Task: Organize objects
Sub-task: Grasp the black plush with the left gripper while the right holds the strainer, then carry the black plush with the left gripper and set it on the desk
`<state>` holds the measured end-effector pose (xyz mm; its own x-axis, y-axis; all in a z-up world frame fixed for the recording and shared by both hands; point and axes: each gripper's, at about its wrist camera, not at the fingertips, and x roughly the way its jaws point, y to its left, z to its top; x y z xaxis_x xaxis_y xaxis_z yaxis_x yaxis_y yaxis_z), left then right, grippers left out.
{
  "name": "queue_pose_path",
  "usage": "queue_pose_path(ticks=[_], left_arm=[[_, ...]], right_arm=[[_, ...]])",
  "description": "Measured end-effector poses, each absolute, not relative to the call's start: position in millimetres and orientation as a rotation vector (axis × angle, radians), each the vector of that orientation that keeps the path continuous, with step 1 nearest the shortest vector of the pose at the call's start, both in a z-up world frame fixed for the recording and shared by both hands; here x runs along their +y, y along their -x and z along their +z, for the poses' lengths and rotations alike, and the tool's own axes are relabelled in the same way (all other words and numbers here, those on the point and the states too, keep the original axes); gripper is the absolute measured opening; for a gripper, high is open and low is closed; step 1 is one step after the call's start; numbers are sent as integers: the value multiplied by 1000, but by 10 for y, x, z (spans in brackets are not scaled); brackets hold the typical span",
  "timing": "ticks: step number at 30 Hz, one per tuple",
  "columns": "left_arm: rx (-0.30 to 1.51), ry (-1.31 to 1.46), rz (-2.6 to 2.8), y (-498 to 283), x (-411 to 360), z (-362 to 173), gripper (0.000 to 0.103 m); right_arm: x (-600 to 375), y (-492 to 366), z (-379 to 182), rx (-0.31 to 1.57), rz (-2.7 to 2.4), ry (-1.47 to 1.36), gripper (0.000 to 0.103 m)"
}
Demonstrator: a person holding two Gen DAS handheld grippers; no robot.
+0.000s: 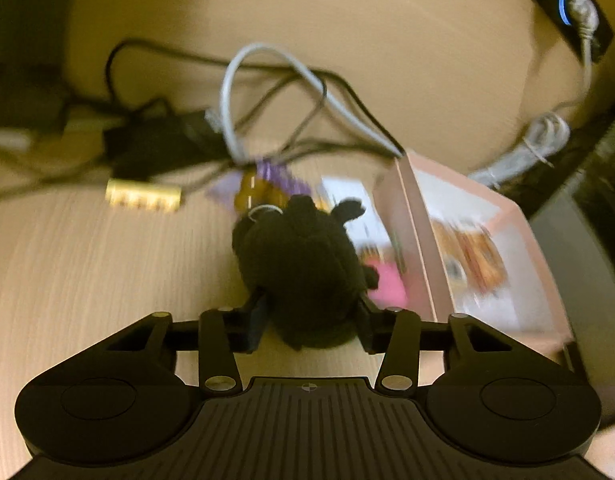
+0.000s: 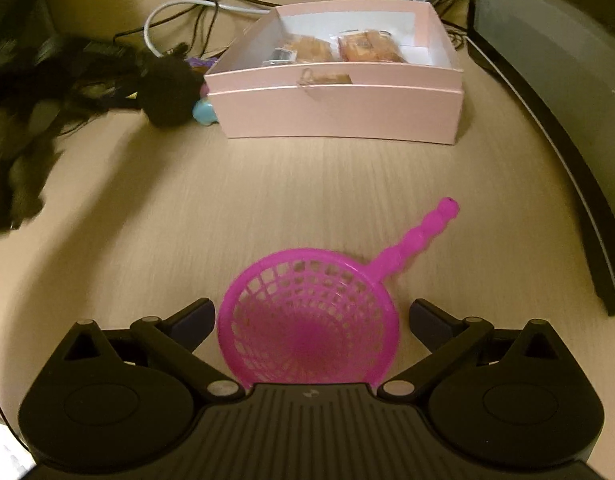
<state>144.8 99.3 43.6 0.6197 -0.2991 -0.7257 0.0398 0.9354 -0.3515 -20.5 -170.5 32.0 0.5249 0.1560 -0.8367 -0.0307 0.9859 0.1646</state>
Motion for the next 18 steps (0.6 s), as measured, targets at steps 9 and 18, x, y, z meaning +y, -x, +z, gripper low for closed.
queue_pose_path(ticks=[9,18], left_arm=[[879,345,-285,-658,1099,531,31],[840,319,-373,-258,1079,713,7]], right_arm=[[-1334,336,514,929,173,91,83],[-1313,554,739,850,185,178,83]])
